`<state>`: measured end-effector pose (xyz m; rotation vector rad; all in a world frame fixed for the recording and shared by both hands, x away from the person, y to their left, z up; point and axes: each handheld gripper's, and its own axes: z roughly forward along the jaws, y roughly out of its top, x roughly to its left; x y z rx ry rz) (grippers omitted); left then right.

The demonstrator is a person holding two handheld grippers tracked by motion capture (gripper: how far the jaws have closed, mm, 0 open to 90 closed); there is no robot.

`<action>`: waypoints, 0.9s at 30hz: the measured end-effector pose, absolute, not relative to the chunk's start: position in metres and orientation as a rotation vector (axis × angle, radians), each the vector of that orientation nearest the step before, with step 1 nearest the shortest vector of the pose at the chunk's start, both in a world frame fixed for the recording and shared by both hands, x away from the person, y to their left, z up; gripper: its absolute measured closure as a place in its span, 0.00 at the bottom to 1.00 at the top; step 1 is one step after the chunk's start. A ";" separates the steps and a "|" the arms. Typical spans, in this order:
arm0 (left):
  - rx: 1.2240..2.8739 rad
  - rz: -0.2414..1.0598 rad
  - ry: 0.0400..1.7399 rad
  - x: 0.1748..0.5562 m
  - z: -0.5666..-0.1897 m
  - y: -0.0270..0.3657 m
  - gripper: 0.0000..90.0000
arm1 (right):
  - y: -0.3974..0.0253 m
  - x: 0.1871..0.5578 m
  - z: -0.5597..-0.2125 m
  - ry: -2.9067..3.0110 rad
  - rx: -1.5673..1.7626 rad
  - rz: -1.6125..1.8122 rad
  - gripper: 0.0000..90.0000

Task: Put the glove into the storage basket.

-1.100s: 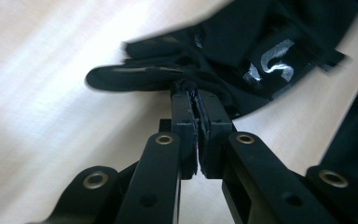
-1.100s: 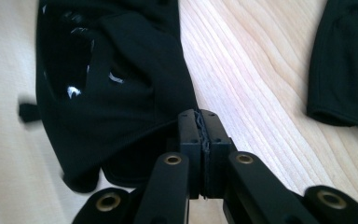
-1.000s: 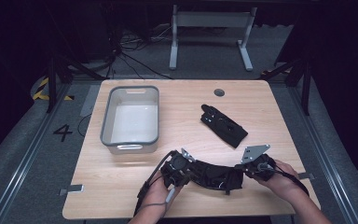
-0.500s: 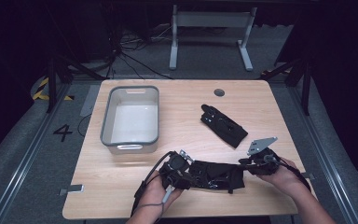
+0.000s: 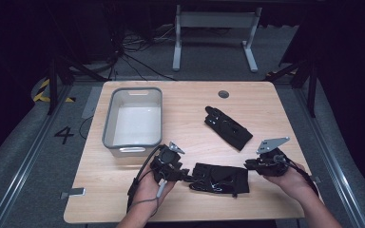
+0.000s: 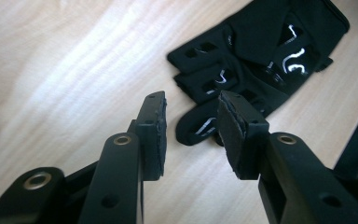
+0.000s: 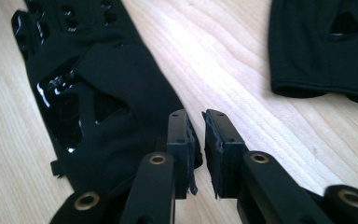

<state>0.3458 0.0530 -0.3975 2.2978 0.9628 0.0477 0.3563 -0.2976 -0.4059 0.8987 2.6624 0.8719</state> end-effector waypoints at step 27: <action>2.246 0.153 0.916 0.359 -0.399 0.073 0.63 | -0.305 0.407 -0.386 2.496 1.103 1.076 0.93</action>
